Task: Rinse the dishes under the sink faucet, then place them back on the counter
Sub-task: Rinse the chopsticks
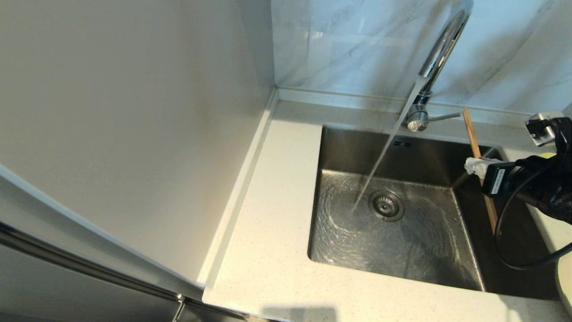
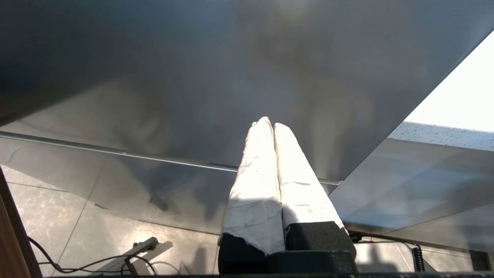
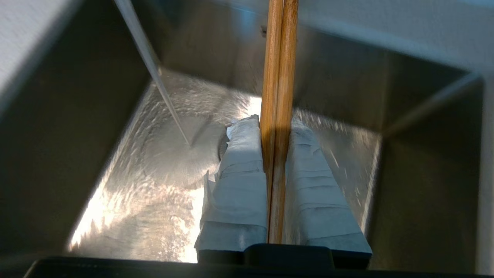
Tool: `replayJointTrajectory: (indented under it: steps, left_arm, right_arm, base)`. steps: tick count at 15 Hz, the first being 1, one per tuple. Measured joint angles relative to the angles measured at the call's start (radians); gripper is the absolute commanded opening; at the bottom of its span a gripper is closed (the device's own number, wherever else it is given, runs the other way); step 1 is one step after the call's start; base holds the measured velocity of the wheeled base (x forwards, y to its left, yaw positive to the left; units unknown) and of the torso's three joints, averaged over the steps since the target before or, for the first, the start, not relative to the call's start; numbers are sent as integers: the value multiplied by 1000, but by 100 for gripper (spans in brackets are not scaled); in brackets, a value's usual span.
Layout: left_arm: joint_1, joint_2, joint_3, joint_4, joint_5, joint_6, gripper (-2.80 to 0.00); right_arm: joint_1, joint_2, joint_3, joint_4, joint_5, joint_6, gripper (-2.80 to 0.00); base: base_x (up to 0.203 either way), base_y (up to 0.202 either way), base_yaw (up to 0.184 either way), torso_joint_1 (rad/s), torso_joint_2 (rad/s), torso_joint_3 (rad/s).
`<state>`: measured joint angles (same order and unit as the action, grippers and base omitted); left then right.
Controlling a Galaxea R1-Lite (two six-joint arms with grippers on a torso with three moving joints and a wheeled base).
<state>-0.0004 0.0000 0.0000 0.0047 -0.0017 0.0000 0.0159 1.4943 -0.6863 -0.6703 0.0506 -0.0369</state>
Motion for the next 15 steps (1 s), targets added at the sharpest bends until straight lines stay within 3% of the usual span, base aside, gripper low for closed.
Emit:
replayJointTrajectory:
  steps: [7, 15]
  left_arm:
    - [0, 0, 0, 0, 0, 0, -280]
    - [0, 0, 0, 0, 0, 0, -280]
  right_arm:
    - [231, 113, 84, -312, -218, 9, -280]
    - [370, 197, 83, -377, -327, 9, -280]
  base:
    - [0, 0, 0, 0, 0, 0]
    - [0, 0, 0, 0, 0, 0]
